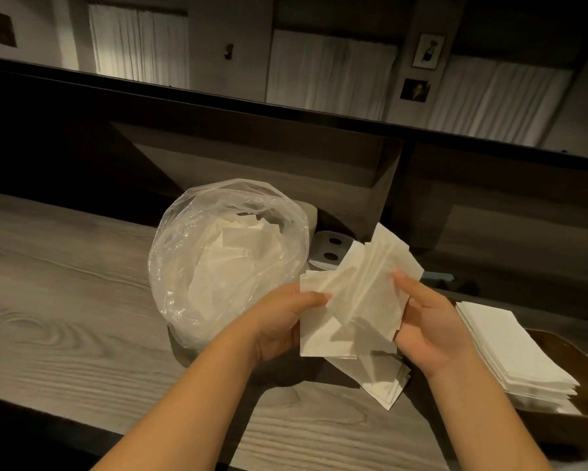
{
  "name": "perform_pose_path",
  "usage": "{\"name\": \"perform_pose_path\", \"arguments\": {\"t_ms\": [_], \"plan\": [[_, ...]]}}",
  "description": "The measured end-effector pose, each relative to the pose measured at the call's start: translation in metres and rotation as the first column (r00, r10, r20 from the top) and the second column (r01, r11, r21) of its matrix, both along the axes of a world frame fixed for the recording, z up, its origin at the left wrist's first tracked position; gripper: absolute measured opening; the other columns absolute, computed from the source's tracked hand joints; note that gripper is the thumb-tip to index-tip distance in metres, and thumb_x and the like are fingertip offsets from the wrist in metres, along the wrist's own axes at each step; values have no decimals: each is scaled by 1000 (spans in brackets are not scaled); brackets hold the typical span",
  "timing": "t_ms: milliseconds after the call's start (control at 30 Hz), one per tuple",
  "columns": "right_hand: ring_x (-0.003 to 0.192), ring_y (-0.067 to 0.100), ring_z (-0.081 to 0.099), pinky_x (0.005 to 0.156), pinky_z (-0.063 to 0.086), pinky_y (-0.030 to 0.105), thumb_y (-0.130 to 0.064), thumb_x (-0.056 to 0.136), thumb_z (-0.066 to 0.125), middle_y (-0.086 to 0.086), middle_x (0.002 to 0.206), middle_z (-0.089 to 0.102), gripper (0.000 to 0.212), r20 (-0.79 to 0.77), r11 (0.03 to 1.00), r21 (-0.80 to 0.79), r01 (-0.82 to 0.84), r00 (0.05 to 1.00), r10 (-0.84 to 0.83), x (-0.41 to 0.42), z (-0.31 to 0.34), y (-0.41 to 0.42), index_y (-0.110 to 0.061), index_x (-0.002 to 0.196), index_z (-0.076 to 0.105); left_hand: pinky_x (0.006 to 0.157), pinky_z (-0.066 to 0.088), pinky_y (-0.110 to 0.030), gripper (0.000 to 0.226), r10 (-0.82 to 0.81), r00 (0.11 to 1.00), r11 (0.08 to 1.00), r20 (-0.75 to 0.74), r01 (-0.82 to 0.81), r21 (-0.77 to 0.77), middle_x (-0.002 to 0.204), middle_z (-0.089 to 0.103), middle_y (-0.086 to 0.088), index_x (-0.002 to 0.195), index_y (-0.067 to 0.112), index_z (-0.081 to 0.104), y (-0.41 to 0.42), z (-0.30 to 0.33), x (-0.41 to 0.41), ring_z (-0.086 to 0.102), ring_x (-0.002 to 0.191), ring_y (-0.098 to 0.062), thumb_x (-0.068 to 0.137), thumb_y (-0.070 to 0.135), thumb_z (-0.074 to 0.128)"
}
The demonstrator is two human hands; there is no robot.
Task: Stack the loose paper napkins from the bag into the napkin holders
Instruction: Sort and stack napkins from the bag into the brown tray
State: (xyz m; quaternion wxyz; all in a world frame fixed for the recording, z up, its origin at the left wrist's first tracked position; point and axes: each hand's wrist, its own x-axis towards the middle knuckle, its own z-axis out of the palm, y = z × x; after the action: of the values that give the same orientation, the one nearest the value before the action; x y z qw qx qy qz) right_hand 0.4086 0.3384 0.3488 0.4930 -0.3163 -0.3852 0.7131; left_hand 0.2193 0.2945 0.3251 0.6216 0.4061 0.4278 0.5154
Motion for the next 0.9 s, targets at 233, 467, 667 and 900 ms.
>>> {"name": "perform_pose_path", "arguments": {"t_ms": [233,467,667,900], "plan": [[112,38,62,81,53,56,-19,75,67,14,117,68,49,-44,998,-42,-55,998,53,4,-1,-1,-15,123,62,82,59,-42,27,69,983,996,168,-57,-75,105,66,-11,116,22,57,-1,6,3,69,92,-27,96,40,55],[104,34,65,77,54,55,-15,75,65,7,93,74,33,19,993,12,-121,993,121,8,0,-6,-19,108,67,85,58,-41,31,21,998,1000,64,-21,0,105,70,-9,121,18,58,-3,5,0,70,93,-24,94,34,59],[100,32,67,70,57,52,-17,75,66,7,91,74,35,-20,999,-1,-45,999,45,5,1,-8,-17,110,66,88,58,-39,38,-33,995,999,-98,36,29,116,67,-9,124,17,58,-2,1,-5,66,105,-27,88,11,69],[100,29,68,71,58,52,-23,73,65,3,96,75,36,-48,996,74,47,998,-43,13,6,-5,-20,109,67,66,61,-36,26,34,998,998,53,-32,-46,85,76,-5,114,14,57,1,0,-10,75,79,-21,93,-1,52]]}}
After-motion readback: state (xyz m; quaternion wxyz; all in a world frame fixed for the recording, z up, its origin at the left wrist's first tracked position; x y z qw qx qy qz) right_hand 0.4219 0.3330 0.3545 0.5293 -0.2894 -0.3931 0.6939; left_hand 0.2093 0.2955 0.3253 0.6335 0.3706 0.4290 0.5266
